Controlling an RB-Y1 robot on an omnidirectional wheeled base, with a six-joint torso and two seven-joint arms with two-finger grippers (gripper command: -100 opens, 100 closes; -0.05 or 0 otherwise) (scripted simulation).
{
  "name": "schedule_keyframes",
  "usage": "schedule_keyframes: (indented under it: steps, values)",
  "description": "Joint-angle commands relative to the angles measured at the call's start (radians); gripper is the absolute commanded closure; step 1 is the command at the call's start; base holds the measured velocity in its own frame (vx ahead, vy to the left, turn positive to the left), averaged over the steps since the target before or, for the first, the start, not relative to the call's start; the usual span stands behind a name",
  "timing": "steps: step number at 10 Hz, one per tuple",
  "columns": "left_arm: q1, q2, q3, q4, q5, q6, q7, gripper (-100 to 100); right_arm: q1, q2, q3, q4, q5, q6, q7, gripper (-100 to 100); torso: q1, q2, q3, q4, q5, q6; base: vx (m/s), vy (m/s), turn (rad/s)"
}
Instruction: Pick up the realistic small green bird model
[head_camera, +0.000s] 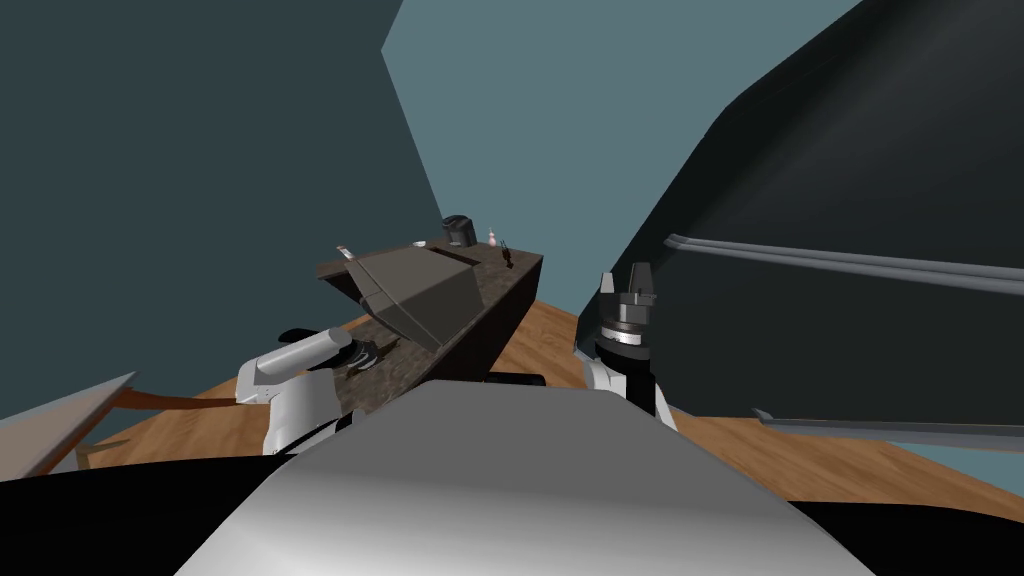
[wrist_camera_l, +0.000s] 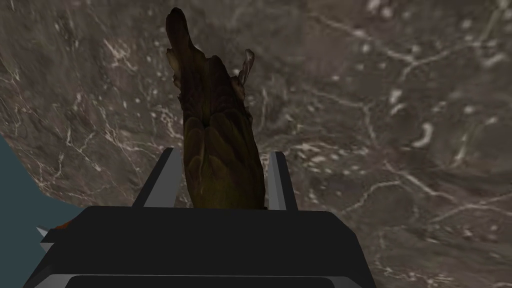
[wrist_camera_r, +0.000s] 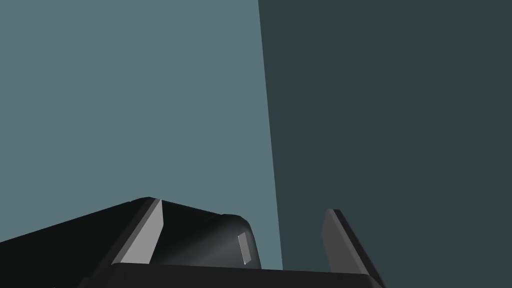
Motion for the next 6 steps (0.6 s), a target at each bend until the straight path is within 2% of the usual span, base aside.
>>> schedule_keyframes:
  steps: [1,2,4,5,6]
  values:
    - [0.0,0.0,0.0,0.0,0.0,0.0,0.0,0,0.0,0.0,0.0,0.0,0.0,0.0,0.0,0,0.0,0.0,0.0,0.0,0.0,0.0,0.0,0.0,0.0]
    - [0.0,0.004,-0.016,-0.012,-0.003,0.01,0.029,100,0.0,0.0,0.0,0.0,0.0,0.0,0.0,0,0.0,0.0,0.0,0.0,0.0,0.0,-0.044,0.023,-0.143]
    - [0.001,0.011,-0.054,-0.04,-0.013,0.031,0.09,100,0.0,0.0,0.0,0.0,0.0,0.0,0.0,0,0.002,0.006,0.003,0.001,0.0,0.001,-0.123,0.073,-0.16]
    - [0.001,0.011,-0.054,-0.04,-0.013,0.031,0.104,100,0.0,0.0,0.0,0.0,0.0,0.0,0.0,0,0.005,0.007,0.004,0.001,0.0,0.001,-0.103,0.071,-0.062]
    - [0.001,0.015,-0.073,-0.054,-0.017,0.041,0.141,100,0.0,0.0,0.0,0.0,0.0,0.0,0.0,0,0.004,0.007,0.004,0.001,0.0,0.0,-0.09,0.044,-0.061]
